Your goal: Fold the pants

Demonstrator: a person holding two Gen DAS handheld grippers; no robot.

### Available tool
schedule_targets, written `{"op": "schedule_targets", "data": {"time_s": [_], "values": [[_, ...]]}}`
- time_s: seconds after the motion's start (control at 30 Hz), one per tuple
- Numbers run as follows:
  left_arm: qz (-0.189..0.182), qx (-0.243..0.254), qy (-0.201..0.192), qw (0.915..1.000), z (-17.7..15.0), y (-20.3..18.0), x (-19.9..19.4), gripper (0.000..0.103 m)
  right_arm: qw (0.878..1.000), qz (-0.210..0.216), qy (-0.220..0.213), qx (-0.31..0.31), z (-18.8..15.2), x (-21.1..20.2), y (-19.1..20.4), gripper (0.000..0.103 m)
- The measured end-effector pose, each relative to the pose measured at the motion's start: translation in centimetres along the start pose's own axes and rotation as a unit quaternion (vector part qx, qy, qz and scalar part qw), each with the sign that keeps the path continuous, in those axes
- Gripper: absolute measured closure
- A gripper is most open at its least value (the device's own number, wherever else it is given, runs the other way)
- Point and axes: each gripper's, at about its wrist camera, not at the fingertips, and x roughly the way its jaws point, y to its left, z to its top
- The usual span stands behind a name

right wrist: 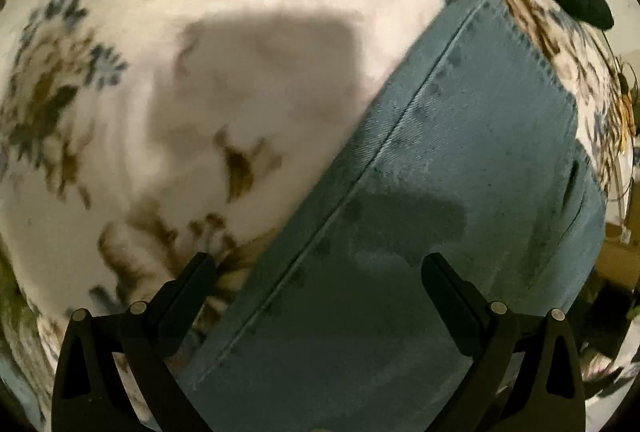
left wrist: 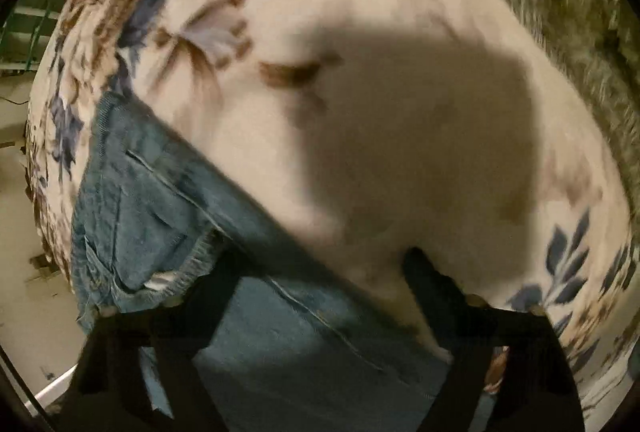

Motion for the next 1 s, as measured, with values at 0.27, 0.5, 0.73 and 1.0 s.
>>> {"op": "schedule_targets", "data": {"time_s": [0.27,0.5,0.73,1.0], "values": [[-0.063,-0.014,-0.073,0.9953,-4.4,4.2,-5.9,0.101,0.999,0.036,-0.005,-0.007,-1.3,0.3,-1.5,0.089],[-0.124,-0.013,-0.131,0.9836,-11.5,8.4,-14.6,0.101,0.994,0.100,-0.037,-0.034,-5.3,-2.8,-5.7,0.095],[-0.190,-0.029,-0.169,0.9667,-16.0,17.6,-15.1,0.101,0.984,0.159,-0.045,-0.073,-9.2,-8.5,-13.8,0.095],[-0.168,-0.056,-0.142,0.9740,-25.6,26.9,-6.7,0.102,0.982,0.141,-0.038,-0.118,-14.4,-6.6,-26.6,0.095]]}}
